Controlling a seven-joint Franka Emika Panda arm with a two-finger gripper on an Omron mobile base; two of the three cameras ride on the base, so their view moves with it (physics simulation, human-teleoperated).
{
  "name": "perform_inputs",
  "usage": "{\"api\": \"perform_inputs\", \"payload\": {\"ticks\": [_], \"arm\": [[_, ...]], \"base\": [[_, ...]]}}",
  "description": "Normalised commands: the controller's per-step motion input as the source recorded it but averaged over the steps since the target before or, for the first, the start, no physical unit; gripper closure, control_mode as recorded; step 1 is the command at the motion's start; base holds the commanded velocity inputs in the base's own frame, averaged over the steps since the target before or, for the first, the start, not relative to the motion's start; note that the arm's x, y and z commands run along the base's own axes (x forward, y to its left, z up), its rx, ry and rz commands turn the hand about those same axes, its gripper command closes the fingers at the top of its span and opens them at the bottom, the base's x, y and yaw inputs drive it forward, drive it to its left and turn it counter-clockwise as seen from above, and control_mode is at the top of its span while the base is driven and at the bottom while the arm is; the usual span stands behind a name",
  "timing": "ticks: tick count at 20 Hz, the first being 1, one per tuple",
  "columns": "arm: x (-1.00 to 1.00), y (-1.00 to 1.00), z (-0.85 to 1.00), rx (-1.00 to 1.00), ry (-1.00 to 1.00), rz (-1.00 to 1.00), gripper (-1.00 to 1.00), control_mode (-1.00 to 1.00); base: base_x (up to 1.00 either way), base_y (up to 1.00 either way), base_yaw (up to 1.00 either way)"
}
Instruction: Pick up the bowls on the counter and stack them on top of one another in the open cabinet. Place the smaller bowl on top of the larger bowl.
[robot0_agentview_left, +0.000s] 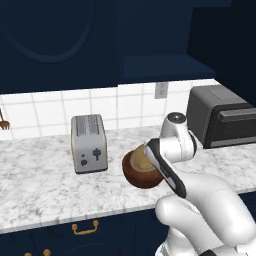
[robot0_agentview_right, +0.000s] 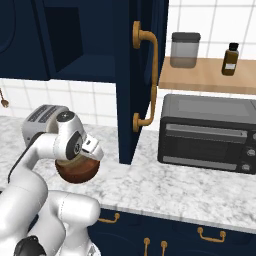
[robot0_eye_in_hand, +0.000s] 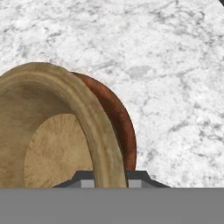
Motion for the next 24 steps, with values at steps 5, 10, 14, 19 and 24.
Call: {"api": "perform_inputs", "payload": {"ticks": [5,10,14,19,24], "arm": [[-0.11,0.05,-0.22,0.00,-0.01,0.06,1.00,-1.00],[-0.03,0.20,-0.01,0.00,-0.01,0.06,1.00,-1.00],[0.04,0.18,0.00,0.00,0.00,0.02,1.00,-1.00],[0.14,0.00,0.00,0.00,0.00,0.00,1.00,-1.00],[0.06,-0.07,0.00,0.00,0.00,0.00,1.00,-1.00]], "base": [[0.00,0.00,0.00],[0.00,0.00,0.00],[0.00,0.00,0.00],[0.00,0.00,0.00],[0.00,0.00,0.00]]}}
